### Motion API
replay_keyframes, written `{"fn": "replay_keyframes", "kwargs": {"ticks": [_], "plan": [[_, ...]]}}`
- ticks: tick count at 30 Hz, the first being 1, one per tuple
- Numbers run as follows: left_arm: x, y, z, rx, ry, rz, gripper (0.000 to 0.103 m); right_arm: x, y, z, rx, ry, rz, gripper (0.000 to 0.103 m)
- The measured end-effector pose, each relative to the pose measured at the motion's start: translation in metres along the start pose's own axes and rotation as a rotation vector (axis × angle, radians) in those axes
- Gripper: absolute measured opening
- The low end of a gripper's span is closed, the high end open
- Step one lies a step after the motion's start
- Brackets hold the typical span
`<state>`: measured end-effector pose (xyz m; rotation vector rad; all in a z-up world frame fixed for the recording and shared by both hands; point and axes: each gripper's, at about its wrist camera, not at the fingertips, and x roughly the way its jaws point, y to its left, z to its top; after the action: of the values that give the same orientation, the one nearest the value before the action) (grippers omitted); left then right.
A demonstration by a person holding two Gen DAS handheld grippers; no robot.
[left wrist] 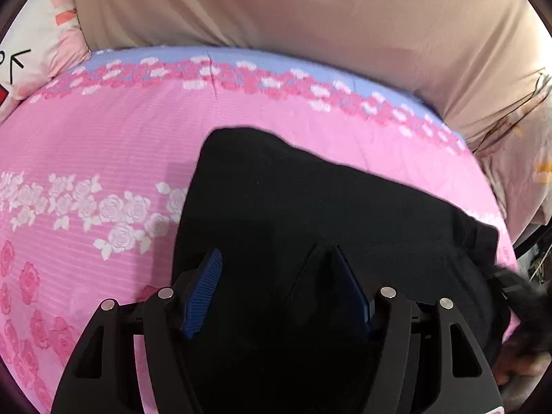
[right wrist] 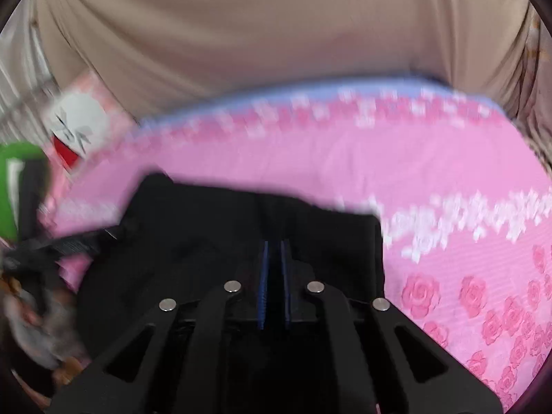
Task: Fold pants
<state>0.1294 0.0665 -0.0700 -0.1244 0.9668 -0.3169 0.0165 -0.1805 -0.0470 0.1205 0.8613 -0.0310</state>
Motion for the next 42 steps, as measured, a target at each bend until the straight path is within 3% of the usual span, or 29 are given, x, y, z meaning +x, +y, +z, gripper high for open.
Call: {"fn": "replay_keyframes", "kwargs": {"ticks": [2, 3, 6, 10, 15, 17, 20, 24, 28, 30, 31, 32, 33, 34, 35, 36, 37, 39, 42], "plan": [[-0.005, -0.004, -0.003, 0.02, -0.012, 0.028, 0.064, -0.017, 0.002, 0.004, 0.042, -0.008, -0.004, 0.003], [-0.009, -0.006, -0.005, 0.031, -0.019, 0.036, 0.064, -0.036, 0.007, 0.005, 0.043, -0.049, -0.007, 0.009], [-0.016, -0.007, -0.009, 0.046, -0.011, 0.032, 0.064, -0.07, 0.025, 0.0, -0.036, -0.105, 0.018, 0.009], [-0.021, -0.011, -0.017, 0.054, -0.011, 0.039, 0.064, -0.044, 0.032, -0.024, -0.085, -0.007, 0.015, 0.009], [-0.028, -0.014, -0.024, 0.066, -0.012, 0.051, 0.064, -0.067, 0.027, -0.019, -0.037, -0.05, 0.035, 0.015], [-0.038, -0.011, -0.028, 0.059, -0.017, 0.041, 0.065, -0.088, 0.023, -0.02, -0.031, -0.102, 0.024, 0.041], [-0.059, 0.007, -0.037, -0.002, -0.021, -0.043, 0.074, -0.109, 0.002, -0.031, 0.03, -0.125, -0.011, 0.057], [-0.075, 0.04, -0.058, -0.11, 0.005, -0.175, 0.082, -0.105, -0.038, -0.059, 0.203, -0.049, 0.04, 0.075], [-0.061, 0.051, -0.076, -0.154, 0.064, -0.222, 0.083, -0.08, -0.055, -0.08, 0.339, 0.026, 0.219, 0.076], [-0.046, 0.055, -0.08, -0.204, 0.102, -0.317, 0.084, -0.065, -0.056, -0.08, 0.391, 0.03, 0.334, 0.077], [-0.046, 0.054, -0.08, -0.215, 0.074, -0.328, 0.084, -0.059, -0.055, -0.079, 0.406, 0.029, 0.352, 0.08], [-0.044, 0.052, -0.077, -0.21, 0.074, -0.331, 0.081, -0.053, -0.054, -0.077, 0.412, 0.02, 0.349, 0.077], [-0.042, 0.049, -0.075, -0.2, 0.066, -0.319, 0.072, -0.046, -0.051, -0.072, 0.39, 0.012, 0.329, 0.065], [-0.042, 0.046, -0.072, -0.187, 0.057, -0.301, 0.051, -0.044, -0.047, -0.067, 0.369, 0.005, 0.322, 0.046], [-0.045, 0.04, -0.064, -0.155, 0.032, -0.257, 0.025, -0.048, -0.042, -0.059, 0.338, -0.016, 0.322, 0.036], [-0.052, 0.035, -0.057, -0.125, 0.002, -0.226, 0.018, -0.057, -0.035, -0.05, 0.299, -0.055, 0.308, 0.034], [-0.063, 0.027, -0.047, -0.09, -0.041, -0.211, 0.018, -0.076, -0.024, -0.035, 0.224, -0.13, 0.268, 0.032], [-0.079, 0.017, -0.034, -0.053, -0.106, -0.191, 0.018, -0.094, -0.017, -0.019, 0.17, -0.194, 0.243, 0.032], [-0.067, 0.01, -0.03, -0.019, -0.097, -0.14, 0.028, -0.077, -0.032, -0.019, 0.193, -0.151, 0.211, 0.042]]}}
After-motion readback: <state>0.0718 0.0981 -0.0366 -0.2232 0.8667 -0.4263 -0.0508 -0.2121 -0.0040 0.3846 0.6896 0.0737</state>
